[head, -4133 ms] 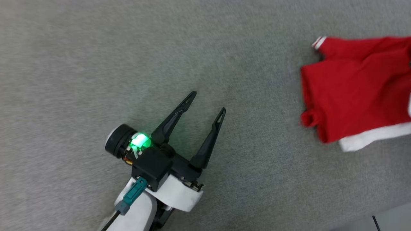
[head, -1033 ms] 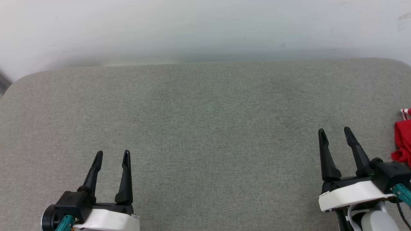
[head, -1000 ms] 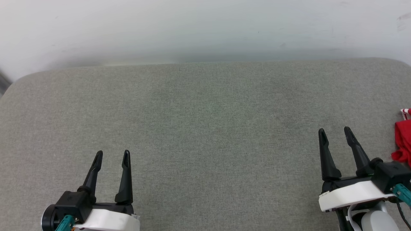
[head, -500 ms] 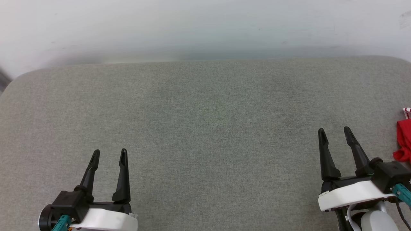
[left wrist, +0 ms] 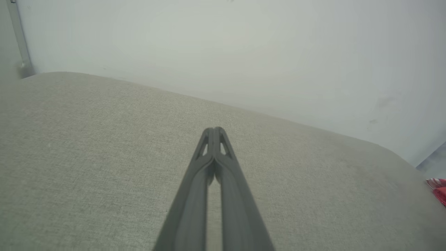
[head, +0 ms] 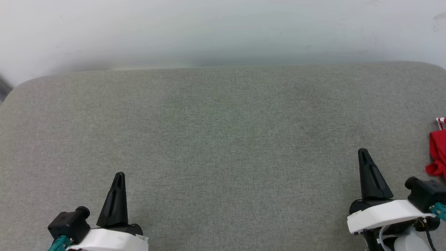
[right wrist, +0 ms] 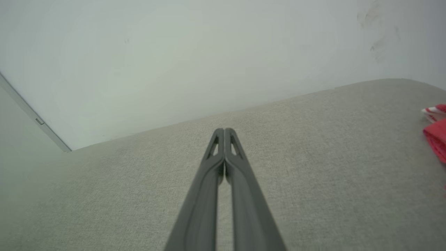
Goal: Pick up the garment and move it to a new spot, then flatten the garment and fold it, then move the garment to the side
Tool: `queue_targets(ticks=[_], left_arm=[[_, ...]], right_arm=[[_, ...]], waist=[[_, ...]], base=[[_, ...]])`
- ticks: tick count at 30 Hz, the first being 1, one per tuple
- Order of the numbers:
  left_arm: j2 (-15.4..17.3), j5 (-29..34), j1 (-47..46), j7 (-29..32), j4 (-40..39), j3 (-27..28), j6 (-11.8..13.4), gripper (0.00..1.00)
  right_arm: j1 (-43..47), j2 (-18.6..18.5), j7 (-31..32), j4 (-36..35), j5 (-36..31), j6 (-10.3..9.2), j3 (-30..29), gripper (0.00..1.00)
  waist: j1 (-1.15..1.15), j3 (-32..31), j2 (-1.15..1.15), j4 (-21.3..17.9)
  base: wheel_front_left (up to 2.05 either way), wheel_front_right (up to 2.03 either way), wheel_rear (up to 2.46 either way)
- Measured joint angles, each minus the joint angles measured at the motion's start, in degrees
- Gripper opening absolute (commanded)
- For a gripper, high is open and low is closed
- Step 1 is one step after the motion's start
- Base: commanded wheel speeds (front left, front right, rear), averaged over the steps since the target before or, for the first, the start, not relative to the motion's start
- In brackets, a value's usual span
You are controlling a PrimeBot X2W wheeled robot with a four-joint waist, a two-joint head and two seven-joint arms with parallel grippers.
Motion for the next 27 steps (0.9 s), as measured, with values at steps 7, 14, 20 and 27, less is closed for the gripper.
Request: queue_targets(ticks=[7,14,20,27], left_arm=[[0.4,-7.6,-0.6,1.5,1.5,-0.2,0.0,0.0],[0.7,-14.6,-1.7,2.8,2.9,-0.3,0.0,0.0],[1.0,-20.1,-2.2,4.0,4.0,-0.4,0.0,0.0],[1.4,-26.0,-3.0,5.1,4.8,-0.4,0.0,0.0]], right_arm=[[0.0,0.0,1.6,0.5,7.3,0.0,-0.3,0.0],[0.0,0.0,3.1,0.9,14.2,0.0,-0.7,0.0],[-0.1,-0.1,4.2,1.3,19.5,0.0,-1.1,0.0],[-0.1,-0.1,5.6,1.5,25.2,0.0,-1.6,0.0]], waist=[[0.0,-0.3,0.0,-0.1],[0.0,-0.6,0.0,-0.1],[0.0,-0.9,0.0,-0.2],[0.0,-1.2,0.0,-0.3]], base=[[0.0,0.0,0.0],[0.0,0.0,0.0],[0.0,0.0,0.0],[0.0,0.0,0.0]])
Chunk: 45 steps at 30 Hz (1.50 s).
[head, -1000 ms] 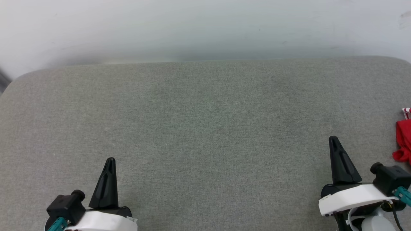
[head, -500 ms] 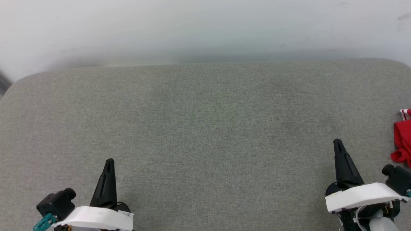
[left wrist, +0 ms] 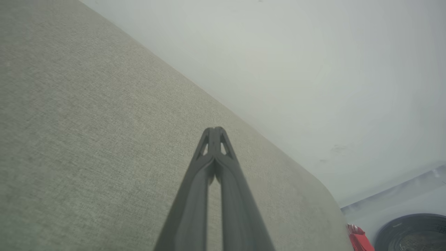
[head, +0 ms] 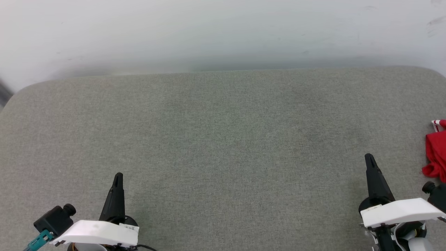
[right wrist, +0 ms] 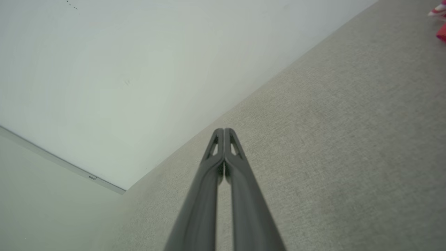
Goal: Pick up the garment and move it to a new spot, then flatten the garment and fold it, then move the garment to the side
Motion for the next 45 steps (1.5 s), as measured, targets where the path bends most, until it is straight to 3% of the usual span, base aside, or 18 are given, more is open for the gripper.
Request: queue_targets(ticks=[45], left_arm=[[0.3,-28.9,-3.5,7.1,4.8,0.8,0.0,0.0]], right_arm=[[-0.4,0.1,7.1,1.7,28.5,-0.01,-2.4,0.0]], waist=[[0.0,-2.0,0.0,-0.5]], base=[[0.0,0.0,0.0]])
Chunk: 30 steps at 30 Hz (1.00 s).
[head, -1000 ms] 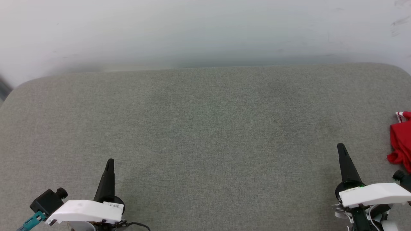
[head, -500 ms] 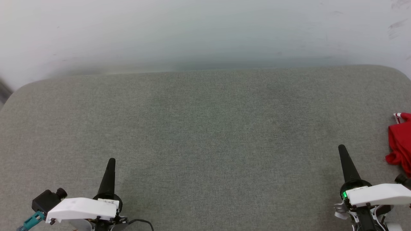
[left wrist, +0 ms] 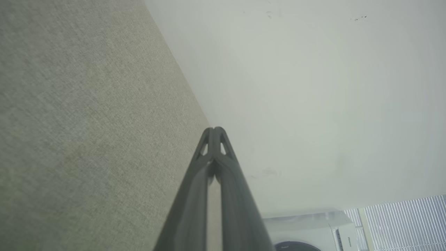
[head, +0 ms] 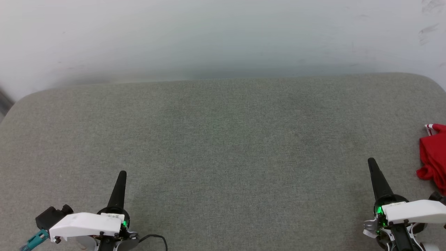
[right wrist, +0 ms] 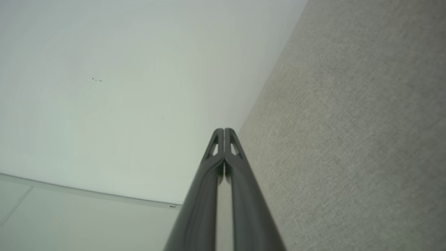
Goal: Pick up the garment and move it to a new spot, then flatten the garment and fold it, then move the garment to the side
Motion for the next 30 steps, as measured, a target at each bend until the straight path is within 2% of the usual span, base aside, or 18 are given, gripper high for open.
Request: queue_targets(ticks=[30], left_arm=[[-0.1,-14.1,-2.1,4.2,2.5,1.3,-0.1,0.0]], right_arm=[[-0.6,0.4,3.9,0.8,14.3,0.0,-1.6,0.0]], waist=[[-0.01,-1.5,0.0,-0.3]], base=[[0.0,0.0,0.0]])
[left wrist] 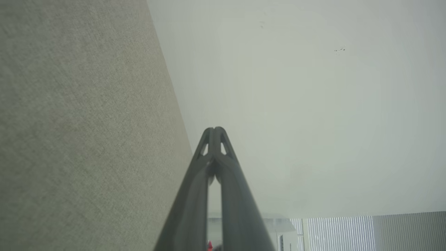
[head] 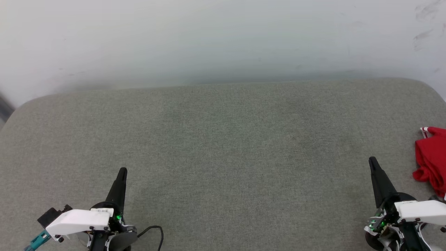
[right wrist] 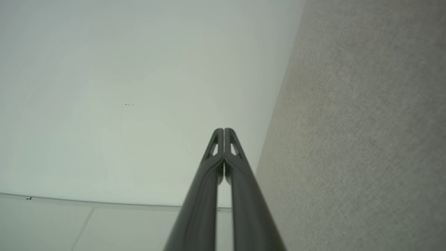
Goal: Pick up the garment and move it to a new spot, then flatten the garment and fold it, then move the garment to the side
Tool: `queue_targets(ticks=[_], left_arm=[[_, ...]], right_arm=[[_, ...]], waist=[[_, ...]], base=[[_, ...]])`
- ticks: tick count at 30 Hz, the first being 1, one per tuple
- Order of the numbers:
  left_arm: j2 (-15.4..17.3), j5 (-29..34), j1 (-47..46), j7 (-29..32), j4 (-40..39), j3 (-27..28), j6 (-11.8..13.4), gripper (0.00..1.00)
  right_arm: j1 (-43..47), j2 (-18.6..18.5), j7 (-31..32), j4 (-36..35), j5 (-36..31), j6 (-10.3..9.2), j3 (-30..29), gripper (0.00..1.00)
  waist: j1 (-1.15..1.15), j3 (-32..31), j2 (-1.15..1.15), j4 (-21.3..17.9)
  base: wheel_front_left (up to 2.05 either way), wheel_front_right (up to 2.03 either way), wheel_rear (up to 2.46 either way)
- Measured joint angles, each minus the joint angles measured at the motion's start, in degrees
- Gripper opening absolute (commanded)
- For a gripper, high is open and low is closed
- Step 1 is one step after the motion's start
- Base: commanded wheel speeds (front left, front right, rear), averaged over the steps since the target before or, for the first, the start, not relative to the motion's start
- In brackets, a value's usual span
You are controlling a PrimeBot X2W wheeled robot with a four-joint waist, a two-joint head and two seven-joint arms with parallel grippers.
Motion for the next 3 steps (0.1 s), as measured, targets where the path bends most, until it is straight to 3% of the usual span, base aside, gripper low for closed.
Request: queue_targets(ticks=[3], left_arm=[[0.0,-1.2,-0.1,0.3,0.2,0.1,0.0,0.0]], right_arm=[[0.0,0.0,0.2,0.1,1.1,0.0,-0.1,0.0]], waist=[[0.0,-0.1,0.0,0.0]], base=[[0.0,0.0,0.0]])
